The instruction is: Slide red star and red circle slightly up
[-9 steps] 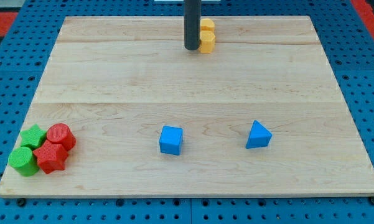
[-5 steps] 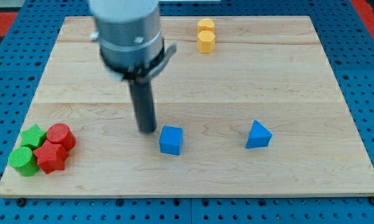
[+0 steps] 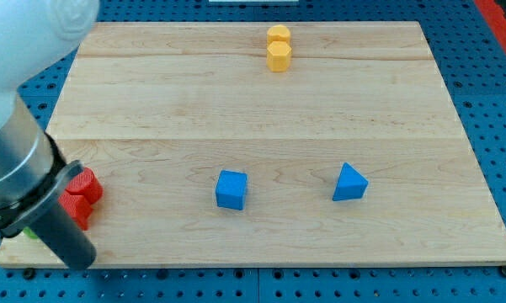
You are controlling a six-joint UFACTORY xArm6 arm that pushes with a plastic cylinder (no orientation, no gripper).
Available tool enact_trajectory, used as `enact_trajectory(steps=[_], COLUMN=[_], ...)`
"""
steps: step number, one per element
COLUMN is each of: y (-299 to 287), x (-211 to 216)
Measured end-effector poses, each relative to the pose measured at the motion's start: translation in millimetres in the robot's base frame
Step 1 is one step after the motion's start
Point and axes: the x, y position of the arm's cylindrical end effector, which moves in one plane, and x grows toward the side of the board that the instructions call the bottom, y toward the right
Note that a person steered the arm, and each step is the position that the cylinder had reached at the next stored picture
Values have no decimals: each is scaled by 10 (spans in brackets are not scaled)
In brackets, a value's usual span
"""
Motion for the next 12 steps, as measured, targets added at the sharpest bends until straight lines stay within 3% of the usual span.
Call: enact_trajectory(steps=[5,8,10,11,12], y=[-223,-174,39,390,372], x=[-118,-420,-844,-663,-30])
